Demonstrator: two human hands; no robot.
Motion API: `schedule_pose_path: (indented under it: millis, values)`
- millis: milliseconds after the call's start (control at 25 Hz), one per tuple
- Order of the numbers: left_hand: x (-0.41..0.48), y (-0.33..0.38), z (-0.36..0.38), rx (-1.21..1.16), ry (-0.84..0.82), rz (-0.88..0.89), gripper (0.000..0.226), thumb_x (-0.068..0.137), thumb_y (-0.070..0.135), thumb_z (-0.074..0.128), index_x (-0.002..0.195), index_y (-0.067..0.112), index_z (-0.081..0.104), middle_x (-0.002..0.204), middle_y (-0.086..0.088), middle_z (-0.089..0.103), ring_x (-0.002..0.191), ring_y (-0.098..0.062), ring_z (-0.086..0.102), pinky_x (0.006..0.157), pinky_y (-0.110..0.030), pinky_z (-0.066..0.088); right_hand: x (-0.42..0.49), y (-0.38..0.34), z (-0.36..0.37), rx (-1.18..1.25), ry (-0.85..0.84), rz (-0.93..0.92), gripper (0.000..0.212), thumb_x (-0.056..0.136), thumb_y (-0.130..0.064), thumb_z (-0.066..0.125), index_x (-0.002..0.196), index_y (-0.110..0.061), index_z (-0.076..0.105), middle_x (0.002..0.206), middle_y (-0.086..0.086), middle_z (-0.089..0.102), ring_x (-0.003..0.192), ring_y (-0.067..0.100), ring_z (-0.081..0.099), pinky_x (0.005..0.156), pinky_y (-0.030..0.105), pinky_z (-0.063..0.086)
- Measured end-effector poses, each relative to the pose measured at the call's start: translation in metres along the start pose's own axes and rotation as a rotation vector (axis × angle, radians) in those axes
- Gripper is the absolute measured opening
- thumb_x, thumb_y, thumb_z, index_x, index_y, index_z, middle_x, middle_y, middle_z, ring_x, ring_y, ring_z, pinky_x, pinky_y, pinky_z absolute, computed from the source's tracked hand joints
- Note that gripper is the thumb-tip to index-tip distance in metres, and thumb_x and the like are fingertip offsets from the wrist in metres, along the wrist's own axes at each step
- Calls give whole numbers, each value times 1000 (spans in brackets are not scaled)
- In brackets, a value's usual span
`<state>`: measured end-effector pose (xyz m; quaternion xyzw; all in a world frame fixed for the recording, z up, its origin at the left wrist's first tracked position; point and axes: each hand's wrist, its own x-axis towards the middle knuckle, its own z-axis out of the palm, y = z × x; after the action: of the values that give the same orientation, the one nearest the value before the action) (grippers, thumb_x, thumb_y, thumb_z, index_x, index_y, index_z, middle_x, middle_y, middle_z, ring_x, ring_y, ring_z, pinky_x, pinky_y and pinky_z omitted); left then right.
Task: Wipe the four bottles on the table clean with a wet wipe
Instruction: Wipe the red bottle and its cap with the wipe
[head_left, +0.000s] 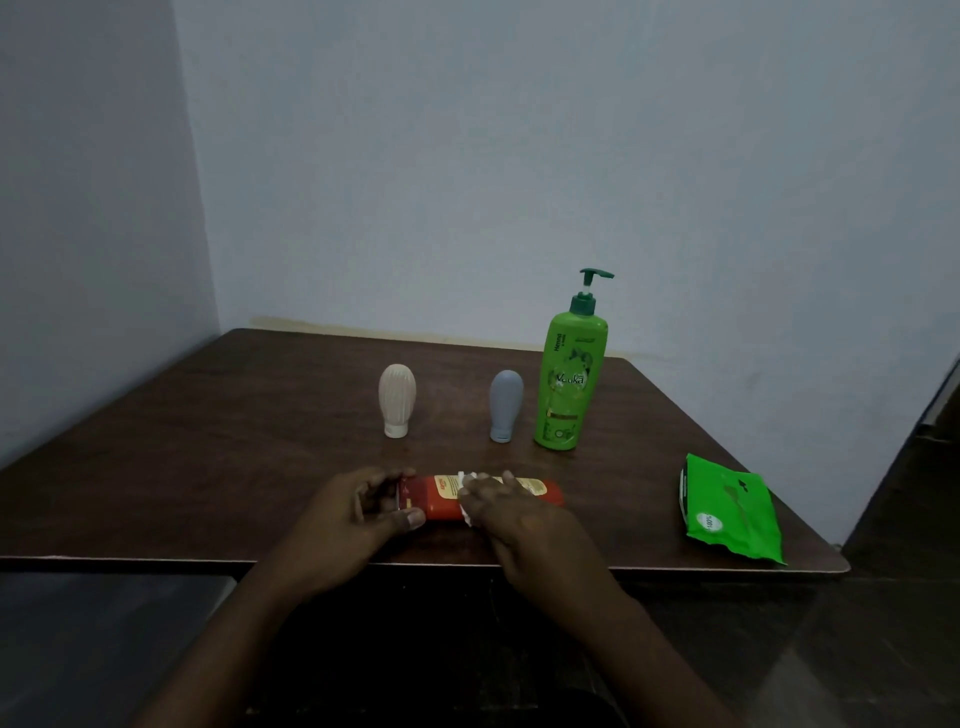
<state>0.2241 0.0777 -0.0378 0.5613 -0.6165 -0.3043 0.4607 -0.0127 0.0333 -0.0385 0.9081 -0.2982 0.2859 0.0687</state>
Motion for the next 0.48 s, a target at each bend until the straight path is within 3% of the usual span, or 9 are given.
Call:
schedule_pose_path:
  millis: [200,400,480]
  values:
    - [3,2,2,-39,-9,9,51,85,10,81,132,22,65,118,11,73,103,7,69,82,-6,51,-26,37,-16,17,10,143,53,84,-3,58,135,-19,58,139,1,56,128,14,53,111,37,40]
    - [2,-3,6,-121,-13,-8,58,79,5,86,131,22,67,118,4,76,106,-6,74,86,-18,58,-28,55,-33,110,26,403,35,93,-21,63,127,-28,64,130,-8,63,118,6,58,103,18,40]
    - [2,-6,8,-173,-6,-20,62,74,-1,88,129,20,67,117,1,77,106,-13,75,86,-22,59,-15,49,-32,107,18,465,32,95,-22,59,125,-26,65,127,-5,66,113,12,62,99,24,47]
